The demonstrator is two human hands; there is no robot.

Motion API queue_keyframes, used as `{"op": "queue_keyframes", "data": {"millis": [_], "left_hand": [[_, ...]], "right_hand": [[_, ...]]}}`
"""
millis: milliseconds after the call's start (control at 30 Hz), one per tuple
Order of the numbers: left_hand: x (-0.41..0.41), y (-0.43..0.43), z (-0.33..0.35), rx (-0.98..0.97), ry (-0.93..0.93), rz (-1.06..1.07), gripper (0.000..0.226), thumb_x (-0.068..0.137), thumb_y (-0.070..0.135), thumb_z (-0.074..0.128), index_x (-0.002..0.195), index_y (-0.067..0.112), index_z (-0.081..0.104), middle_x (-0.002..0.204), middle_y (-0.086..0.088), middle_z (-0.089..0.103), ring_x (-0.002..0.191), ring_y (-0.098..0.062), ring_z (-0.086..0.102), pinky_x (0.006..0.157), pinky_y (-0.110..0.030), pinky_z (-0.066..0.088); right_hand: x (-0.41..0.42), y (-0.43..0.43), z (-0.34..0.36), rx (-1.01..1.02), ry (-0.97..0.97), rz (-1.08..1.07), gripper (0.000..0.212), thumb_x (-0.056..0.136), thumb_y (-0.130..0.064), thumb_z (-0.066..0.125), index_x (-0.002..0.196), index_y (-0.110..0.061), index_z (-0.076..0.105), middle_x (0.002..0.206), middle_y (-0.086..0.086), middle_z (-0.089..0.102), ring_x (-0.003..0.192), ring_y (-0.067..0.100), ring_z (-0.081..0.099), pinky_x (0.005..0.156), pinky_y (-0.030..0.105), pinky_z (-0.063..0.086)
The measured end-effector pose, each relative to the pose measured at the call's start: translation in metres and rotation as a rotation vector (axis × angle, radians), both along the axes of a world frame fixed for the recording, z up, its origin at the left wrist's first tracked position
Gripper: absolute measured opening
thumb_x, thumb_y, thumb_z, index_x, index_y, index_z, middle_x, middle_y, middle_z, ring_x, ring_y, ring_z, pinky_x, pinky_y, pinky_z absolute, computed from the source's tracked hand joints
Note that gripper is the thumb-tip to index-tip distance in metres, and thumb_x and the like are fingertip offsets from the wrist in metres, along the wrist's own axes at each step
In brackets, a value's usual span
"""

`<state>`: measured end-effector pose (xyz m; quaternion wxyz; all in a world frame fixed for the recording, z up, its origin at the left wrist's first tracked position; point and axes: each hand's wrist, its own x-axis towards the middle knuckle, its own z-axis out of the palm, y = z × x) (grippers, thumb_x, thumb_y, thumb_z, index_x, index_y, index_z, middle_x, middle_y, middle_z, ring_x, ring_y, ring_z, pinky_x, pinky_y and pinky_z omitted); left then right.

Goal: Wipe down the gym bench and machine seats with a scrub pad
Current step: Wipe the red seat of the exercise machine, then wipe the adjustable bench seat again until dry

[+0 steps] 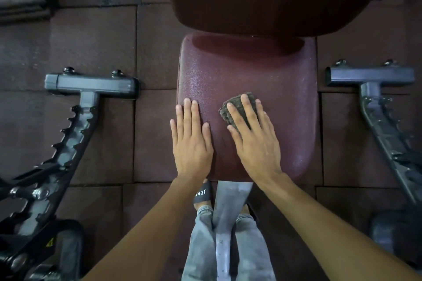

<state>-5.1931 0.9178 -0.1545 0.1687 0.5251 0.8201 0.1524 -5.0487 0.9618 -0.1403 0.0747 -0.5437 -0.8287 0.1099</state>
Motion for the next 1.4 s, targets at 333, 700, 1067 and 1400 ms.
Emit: {"op": "queue_keyframes", "data": {"millis": [333,700,1067,1400], "left_hand": [[-0.014,-0.025,0.054,-0.077,-0.121,0.163,0.051,0.107,0.034,0.027,0.154,0.016,0.023,0.163,0.001,0.015,0.152,-0.015,0.004,0.124,-0.041,0.005],[-0.152,-0.2,0.173,-0.013,0.02,0.73,0.051,0.103,0.037,0.032,0.149,0.015,0.039,0.154,-0.002,0.039,0.146,-0.019,0.028,0.122,-0.041,0.015],[-0.248,-0.523,0.175,-0.036,0.066,1.346,0.044,0.101,0.026,0.047,0.143,0.014,0.046,0.15,-0.005,0.045,0.143,-0.021,0.034,0.122,-0.042,0.018],[-0.329,-0.726,0.046,-0.216,0.0,1.469,0.048,0.102,0.028,0.042,0.148,0.015,0.038,0.158,-0.004,0.031,0.148,-0.021,0.022,0.123,-0.043,0.012]], "right_hand": [[-0.024,0.009,0.073,-0.581,0.665,-0.242,0.047,0.103,-0.03,0.046,0.15,-0.031,0.037,0.157,-0.011,0.036,0.143,-0.002,0.029,0.11,0.004,0.019],[-0.215,-0.122,0.177,-1.021,0.623,0.4,0.043,0.101,-0.027,0.051,0.143,-0.036,0.046,0.14,-0.028,0.048,0.127,-0.02,0.04,0.102,0.002,0.029],[-0.384,-0.403,0.179,-1.289,0.388,0.873,0.042,0.102,-0.022,0.05,0.144,-0.024,0.049,0.143,-0.018,0.052,0.13,-0.013,0.043,0.107,0.007,0.03],[-0.475,-0.578,0.037,-0.678,0.213,1.291,0.047,0.104,-0.035,0.039,0.151,-0.031,0.036,0.16,-0.007,0.03,0.149,0.008,0.024,0.12,0.026,0.024]]}}
